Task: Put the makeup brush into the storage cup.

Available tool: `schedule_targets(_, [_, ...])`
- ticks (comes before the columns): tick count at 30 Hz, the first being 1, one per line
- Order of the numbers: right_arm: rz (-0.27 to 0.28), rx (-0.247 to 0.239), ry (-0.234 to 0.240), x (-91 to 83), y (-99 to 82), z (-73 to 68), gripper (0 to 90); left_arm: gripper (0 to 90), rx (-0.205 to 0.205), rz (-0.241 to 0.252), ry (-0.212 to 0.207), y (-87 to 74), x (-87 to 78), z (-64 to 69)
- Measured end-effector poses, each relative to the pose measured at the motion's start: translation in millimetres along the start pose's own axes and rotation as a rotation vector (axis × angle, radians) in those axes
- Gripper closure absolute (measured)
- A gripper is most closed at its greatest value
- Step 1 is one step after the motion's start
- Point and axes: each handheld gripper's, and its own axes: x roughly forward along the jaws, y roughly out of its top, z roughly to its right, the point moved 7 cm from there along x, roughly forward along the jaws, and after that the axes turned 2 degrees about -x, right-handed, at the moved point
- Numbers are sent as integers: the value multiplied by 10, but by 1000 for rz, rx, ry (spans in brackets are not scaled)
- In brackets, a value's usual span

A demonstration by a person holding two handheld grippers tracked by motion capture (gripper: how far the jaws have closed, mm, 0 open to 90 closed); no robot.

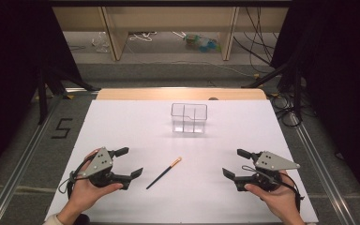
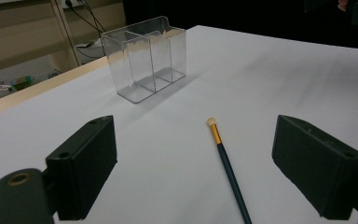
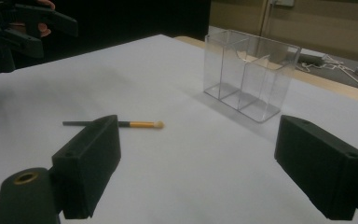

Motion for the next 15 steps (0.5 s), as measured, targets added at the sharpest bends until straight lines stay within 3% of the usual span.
schedule_targets(10, [-5,2,7,-4,3,-15,156,147,2,2,6,29,-7,9])
schedule_targets(11, [-33,0,3,-26,-7,-13,156,147,3,2,11,39,-7,8])
schedule_targets(15, [-8,10,-2,-3,-2,-4,156,155,9,-27,22,71,25,21])
